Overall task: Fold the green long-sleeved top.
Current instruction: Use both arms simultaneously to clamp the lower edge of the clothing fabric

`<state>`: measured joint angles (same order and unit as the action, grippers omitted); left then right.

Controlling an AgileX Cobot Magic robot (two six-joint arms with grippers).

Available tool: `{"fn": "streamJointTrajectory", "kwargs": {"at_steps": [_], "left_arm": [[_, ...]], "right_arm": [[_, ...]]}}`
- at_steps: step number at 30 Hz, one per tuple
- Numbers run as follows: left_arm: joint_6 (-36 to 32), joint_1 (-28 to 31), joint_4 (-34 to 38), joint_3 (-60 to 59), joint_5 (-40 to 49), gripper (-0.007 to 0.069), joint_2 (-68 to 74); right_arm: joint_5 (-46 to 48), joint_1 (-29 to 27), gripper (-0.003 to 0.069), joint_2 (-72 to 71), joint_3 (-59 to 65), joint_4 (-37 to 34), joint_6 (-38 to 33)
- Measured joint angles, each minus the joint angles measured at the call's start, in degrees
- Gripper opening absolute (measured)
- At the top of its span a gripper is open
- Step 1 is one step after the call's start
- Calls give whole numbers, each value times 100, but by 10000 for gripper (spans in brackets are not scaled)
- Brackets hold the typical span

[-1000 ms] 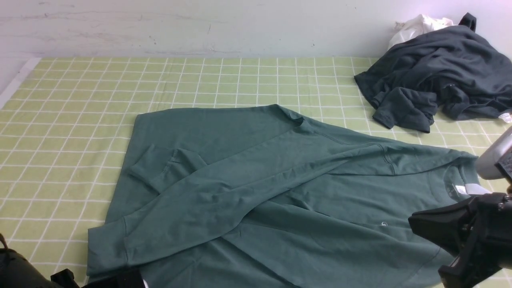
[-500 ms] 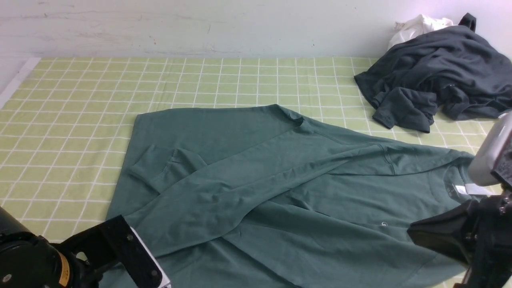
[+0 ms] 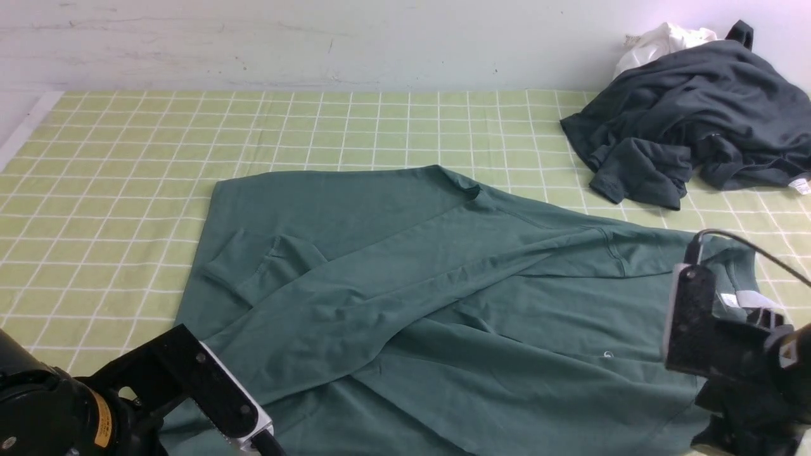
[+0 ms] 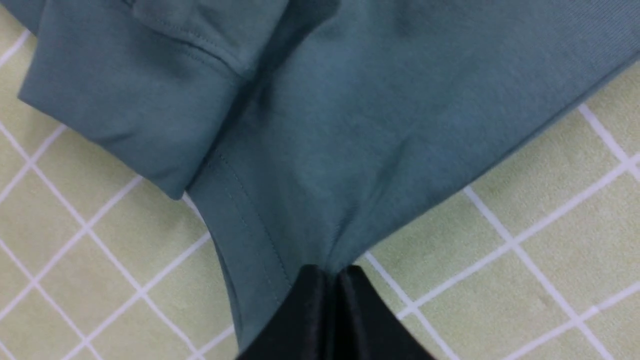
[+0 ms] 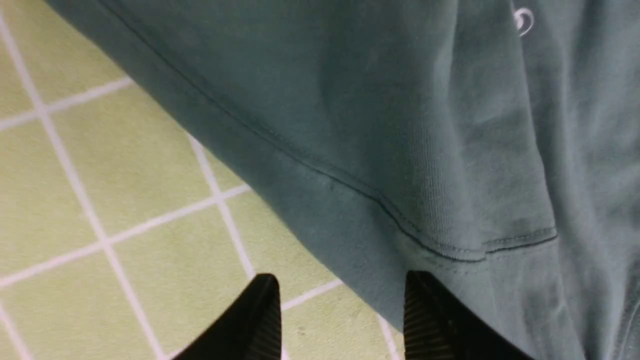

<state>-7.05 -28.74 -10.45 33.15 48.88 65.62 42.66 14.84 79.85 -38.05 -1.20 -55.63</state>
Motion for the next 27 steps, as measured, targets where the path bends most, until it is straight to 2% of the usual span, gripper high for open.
{"fn": "streamJointTrajectory", "kwargs": {"at_steps": [5, 9, 14, 15, 16, 17, 20, 24, 27], "left_arm": [[0, 0, 5, 0, 0, 2, 0], [0, 0, 11, 0, 0, 2, 0], [0, 0, 15, 0, 0, 2, 0], [0, 0, 21, 0, 0, 2, 0], [0, 0, 53, 0, 0, 2, 0], [0, 0, 90, 0, 0, 2, 0], [0, 0, 196, 47, 114, 2, -14], [76, 0, 244, 443, 683, 2, -276], [319, 5, 113, 823, 810, 2, -477]], "right_arm": [[-207, 0, 303, 578, -11, 243, 0], [-398, 0, 248, 832, -29, 256, -91], [-543, 0, 102, 864, -41, 256, -94], [-543, 0, 96, 864, -41, 256, -86], [-516, 0, 38, 857, -41, 229, 18], [-466, 0, 16, 830, -47, 200, 121], [-256, 0, -2, 671, -47, 120, 459], [386, 0, -4, 165, -186, 120, 1028], [616, 0, -4, -66, -437, 120, 1155]]}}
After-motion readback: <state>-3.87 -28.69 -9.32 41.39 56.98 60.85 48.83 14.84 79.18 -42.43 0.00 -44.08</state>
